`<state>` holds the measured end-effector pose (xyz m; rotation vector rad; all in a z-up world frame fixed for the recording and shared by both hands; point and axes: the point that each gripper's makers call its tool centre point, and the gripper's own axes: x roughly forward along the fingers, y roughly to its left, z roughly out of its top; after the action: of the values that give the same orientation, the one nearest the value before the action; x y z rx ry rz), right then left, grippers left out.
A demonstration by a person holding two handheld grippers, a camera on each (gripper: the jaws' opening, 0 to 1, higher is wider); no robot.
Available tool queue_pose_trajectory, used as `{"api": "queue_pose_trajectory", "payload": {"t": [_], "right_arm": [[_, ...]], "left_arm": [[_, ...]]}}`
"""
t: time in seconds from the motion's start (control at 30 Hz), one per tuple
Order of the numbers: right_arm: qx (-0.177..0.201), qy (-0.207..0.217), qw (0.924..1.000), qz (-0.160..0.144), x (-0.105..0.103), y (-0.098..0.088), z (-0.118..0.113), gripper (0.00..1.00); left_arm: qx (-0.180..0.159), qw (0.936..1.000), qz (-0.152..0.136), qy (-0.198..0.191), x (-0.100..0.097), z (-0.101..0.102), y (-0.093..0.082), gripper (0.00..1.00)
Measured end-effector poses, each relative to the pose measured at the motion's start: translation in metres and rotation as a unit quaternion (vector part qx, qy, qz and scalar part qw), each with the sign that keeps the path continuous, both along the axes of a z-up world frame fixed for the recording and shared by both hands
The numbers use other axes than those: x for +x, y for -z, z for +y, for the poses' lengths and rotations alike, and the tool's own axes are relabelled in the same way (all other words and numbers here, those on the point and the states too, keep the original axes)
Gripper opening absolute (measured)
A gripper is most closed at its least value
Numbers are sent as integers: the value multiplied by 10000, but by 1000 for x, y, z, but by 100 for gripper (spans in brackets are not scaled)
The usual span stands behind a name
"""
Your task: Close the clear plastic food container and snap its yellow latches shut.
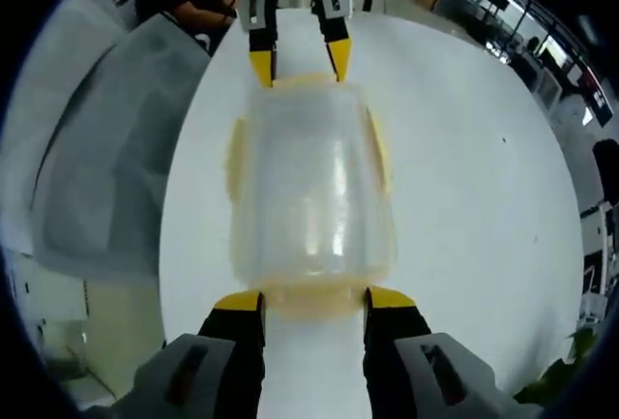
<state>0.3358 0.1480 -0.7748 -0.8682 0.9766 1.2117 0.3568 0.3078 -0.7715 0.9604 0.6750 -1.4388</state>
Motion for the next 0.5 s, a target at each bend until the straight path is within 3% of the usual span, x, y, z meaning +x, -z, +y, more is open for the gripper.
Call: {"api": "queue_pose_trajectory", "payload": {"t": [0.5], "right_arm": [[100, 41, 9999, 50, 4, 8, -2, 38]], "left_arm": [[16, 10000, 71, 15, 4, -2, 4, 38]]}}
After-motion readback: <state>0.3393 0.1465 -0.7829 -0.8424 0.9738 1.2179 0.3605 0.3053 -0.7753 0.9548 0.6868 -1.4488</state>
